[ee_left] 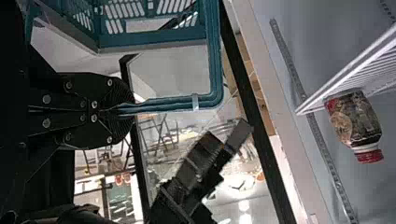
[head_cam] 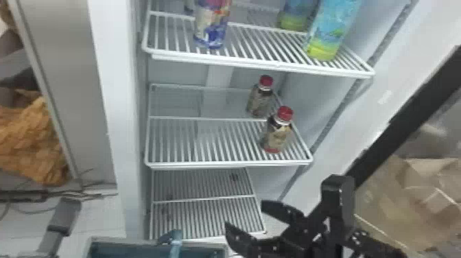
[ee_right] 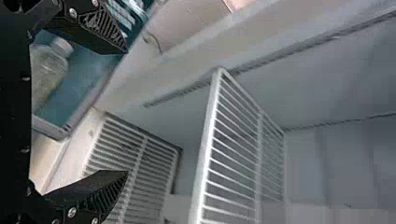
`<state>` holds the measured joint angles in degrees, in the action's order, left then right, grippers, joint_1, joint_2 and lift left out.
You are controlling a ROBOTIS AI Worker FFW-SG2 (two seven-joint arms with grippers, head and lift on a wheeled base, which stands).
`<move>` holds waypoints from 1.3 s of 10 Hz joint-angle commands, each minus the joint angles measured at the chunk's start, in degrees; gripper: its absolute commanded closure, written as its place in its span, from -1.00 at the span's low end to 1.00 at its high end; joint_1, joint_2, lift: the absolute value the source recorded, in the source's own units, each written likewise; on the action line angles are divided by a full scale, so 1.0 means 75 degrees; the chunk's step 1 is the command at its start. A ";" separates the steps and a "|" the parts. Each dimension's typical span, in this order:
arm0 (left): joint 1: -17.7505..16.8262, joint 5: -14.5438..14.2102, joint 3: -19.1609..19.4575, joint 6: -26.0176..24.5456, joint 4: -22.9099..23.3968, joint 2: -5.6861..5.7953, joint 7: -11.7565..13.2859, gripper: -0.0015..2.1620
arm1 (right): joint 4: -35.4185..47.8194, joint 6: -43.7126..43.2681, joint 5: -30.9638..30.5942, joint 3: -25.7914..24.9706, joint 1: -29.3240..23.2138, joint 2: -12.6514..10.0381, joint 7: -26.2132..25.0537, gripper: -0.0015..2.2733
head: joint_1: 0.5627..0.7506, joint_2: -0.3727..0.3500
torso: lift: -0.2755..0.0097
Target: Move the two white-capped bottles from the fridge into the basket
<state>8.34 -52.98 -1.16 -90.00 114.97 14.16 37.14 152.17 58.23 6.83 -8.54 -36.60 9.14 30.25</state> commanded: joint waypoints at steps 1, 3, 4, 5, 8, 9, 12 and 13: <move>0.0012 -0.0005 0.0002 -0.0004 -0.0020 -0.0001 0.0005 0.08 | 0.0175 -0.1033 -0.0209 -0.0035 -0.0219 -0.0129 -0.0177 -0.87 | 0.41 -0.86 | -0.89; 0.0012 -0.0020 0.0002 -0.0004 0.0018 -0.0001 0.0005 0.08 | -0.0256 -0.2702 -0.0194 -0.0126 -0.0369 -0.0340 -0.0365 -0.87 | 0.41 -0.87 | -0.89; 0.0012 -0.0020 0.0002 -0.0004 0.0018 -0.0001 0.0005 0.08 | -0.0575 -0.3752 -0.0103 -0.0172 -0.0444 -0.0457 -0.0482 -0.87 | 0.41 -0.87 | -0.89; 0.0012 -0.0020 0.0002 -0.0004 -0.0020 -0.0013 0.0005 0.08 | -0.0950 -0.4690 0.0034 -0.0141 -0.0463 -0.0493 -0.0611 -0.87 | 0.41 -0.88 | -0.89; 0.0087 -0.0020 -0.0013 -0.0004 -0.0020 -0.0013 -0.0007 0.08 | -0.1362 -0.6415 0.0354 0.0194 -0.0838 -0.0504 -0.1209 -0.87 | 0.41 -0.89 | -0.89; 0.0087 -0.0035 -0.0028 -0.0004 0.0018 -0.0013 -0.0007 0.08 | -0.1493 -0.6827 0.0507 0.0316 -0.0969 -0.0528 -0.1478 -0.87 | 0.41 -0.89 | -0.89; 0.0106 -0.0111 -0.0257 -0.0004 0.0018 0.0011 -0.0077 0.08 | -0.1081 -0.7146 0.0522 0.0392 -0.1663 -0.0680 -0.2345 -0.87 | 0.41 -0.94 | -0.89; 0.0143 -0.0218 -0.0287 -0.0004 0.0018 0.0011 -0.0101 0.08 | -0.0968 -0.7315 0.0522 0.0285 -0.1926 -0.0786 -0.2545 -0.87 | 0.41 -0.94 | -0.89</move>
<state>9.34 -54.18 -3.07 -90.00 115.02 14.21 36.35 144.41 4.06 10.76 -5.98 -49.89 3.69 11.30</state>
